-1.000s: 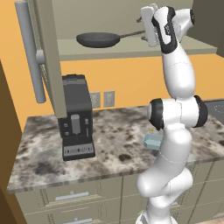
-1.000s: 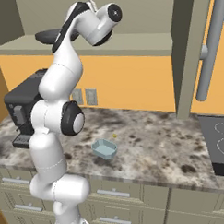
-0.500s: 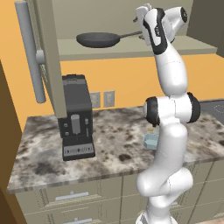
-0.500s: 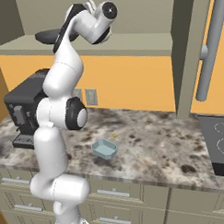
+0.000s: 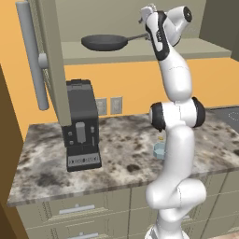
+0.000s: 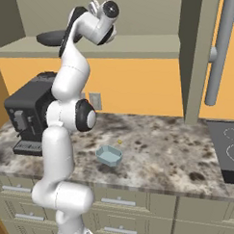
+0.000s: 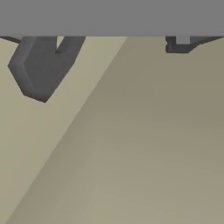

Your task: Pick the pan from the cabinet and place it on the stove. Then turn on the stove burner for the pan.

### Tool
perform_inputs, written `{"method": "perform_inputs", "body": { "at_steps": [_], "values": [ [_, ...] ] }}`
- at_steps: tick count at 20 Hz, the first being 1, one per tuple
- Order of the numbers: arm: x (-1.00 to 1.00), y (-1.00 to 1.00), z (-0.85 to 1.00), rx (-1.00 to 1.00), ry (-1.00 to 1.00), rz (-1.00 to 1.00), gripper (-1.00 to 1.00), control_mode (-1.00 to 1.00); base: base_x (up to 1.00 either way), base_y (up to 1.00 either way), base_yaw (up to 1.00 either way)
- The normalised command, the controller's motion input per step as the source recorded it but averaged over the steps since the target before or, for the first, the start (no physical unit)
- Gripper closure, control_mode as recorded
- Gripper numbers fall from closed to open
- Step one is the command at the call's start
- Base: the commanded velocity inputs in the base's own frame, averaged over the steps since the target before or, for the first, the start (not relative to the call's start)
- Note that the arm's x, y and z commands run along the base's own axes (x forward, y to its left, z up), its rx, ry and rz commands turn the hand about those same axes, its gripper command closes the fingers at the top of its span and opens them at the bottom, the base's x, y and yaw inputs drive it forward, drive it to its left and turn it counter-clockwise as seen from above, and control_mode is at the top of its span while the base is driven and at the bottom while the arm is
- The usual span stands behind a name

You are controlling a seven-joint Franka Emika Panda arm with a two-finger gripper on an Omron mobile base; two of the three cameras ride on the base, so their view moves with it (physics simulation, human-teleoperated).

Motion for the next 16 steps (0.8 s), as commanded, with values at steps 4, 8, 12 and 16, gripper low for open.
{"method": "perform_inputs", "body": {
  "at_steps": [4, 8, 12, 16],
  "values": [
    [0.47, 0.02, -0.15, -0.03, 0.0, -0.04, -1.0, -1.0, 0.0, 0.0, 0.0],
    [0.45, 0.04, -0.15, -0.03, 0.0, -0.04, -1.0, -1.0, 0.0, 0.0, 0.0],
    [0.25, 0.16, -0.05, 0.0, 0.0, -0.01, -1.0, -1.0, 0.0, 0.0, 0.0],
    [0.2, 0.23, -0.1, 0.0, 0.0, 0.0, 1.0, -1.0, 0.0, 0.0, 0.0]
  ]
}}
